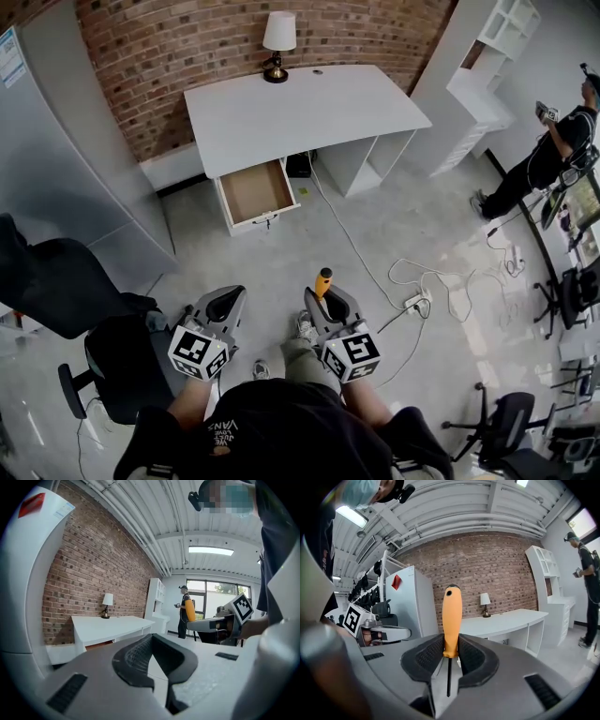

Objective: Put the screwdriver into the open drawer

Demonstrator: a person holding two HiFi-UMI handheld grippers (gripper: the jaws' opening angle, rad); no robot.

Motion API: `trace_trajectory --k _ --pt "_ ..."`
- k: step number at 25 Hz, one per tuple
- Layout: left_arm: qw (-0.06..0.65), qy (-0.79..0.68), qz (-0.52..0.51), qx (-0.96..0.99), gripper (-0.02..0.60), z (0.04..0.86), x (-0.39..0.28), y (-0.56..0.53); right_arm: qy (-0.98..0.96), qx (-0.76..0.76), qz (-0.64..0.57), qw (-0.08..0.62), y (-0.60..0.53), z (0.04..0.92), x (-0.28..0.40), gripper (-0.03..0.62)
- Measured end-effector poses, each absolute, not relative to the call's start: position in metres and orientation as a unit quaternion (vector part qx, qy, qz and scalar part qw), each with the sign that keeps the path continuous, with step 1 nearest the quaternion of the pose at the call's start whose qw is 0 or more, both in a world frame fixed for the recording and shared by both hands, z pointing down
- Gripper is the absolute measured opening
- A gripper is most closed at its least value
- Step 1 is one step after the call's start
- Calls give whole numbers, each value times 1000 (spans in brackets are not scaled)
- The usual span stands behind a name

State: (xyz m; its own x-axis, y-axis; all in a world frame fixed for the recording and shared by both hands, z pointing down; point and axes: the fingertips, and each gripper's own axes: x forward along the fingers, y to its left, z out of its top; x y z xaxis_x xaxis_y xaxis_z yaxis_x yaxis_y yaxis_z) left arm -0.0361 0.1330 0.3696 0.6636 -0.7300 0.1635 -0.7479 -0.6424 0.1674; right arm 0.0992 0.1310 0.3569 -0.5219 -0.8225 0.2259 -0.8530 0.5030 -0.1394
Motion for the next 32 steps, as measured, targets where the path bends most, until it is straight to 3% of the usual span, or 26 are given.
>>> trace_trajectory --k 19,32 --pt "108 -508 34 854 6 377 23 -59 -920 360 117 104 -86 389 141 83" --pt "141 -573 40 807 6 423 -18 -102 -933 303 124 150 -168 459 102 83"
